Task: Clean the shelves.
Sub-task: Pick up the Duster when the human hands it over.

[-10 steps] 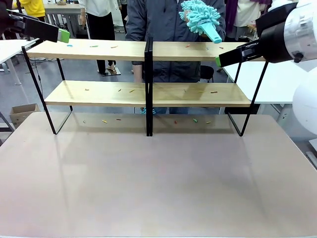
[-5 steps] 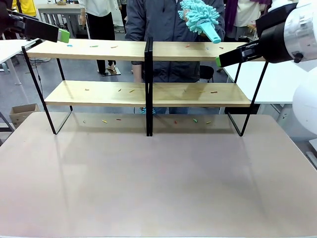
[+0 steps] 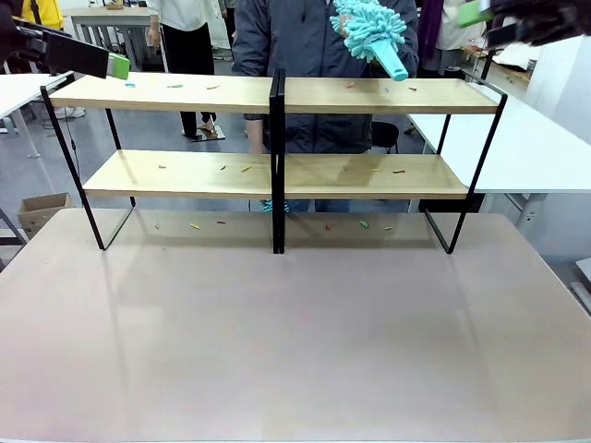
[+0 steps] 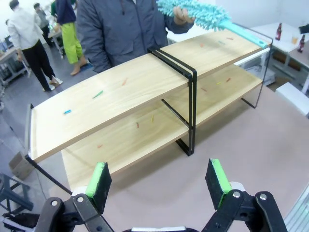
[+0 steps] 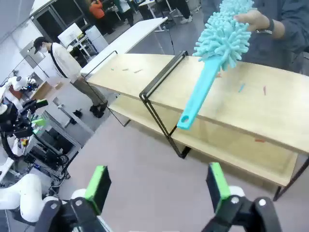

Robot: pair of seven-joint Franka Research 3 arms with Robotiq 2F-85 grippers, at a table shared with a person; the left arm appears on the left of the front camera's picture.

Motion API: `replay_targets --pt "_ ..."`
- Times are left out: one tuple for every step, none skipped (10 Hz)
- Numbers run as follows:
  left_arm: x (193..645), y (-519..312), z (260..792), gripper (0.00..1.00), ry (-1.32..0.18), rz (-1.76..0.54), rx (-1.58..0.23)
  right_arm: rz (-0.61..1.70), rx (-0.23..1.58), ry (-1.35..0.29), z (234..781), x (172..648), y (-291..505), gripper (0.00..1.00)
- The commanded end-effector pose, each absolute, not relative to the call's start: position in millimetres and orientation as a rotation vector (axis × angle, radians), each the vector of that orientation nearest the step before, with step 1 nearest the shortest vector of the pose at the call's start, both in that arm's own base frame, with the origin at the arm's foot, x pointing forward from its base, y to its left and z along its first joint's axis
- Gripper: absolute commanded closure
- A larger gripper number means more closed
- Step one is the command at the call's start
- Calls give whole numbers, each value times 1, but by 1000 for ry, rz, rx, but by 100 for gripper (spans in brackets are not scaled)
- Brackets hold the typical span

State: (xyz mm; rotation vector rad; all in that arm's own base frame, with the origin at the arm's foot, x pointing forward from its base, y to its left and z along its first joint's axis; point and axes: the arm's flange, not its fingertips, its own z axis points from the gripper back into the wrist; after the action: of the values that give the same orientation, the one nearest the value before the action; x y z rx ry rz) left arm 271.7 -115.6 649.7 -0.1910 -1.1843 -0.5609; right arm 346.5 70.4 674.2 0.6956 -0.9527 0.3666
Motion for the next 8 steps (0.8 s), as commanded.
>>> replay_targets --pt "272 -114 649 0 -1188 -559 -198 356 673 -951 669 343 83 0" --pt "272 -114 649 0 -1188 -559 -198 278 632 -891 659 365 94 0" --pt "272 -114 649 0 -1188 -559 -198 206 818 -801 664 408 77 0" --pt "272 -114 649 0 -1188 -559 -198 164 880 -743 666 442 68 0" --pt "272 -114 649 0 -1188 -559 -198 169 897 -679 665 473 63 0" --pt "272 -114 649 0 -1188 -559 -198 194 978 -624 662 499 59 0" --pt "272 -114 649 0 -1188 -559 -198 219 1040 -562 656 519 57 0" --pt "272 -114 649 0 -1188 -559 -198 190 1032 -516 648 537 57 0"
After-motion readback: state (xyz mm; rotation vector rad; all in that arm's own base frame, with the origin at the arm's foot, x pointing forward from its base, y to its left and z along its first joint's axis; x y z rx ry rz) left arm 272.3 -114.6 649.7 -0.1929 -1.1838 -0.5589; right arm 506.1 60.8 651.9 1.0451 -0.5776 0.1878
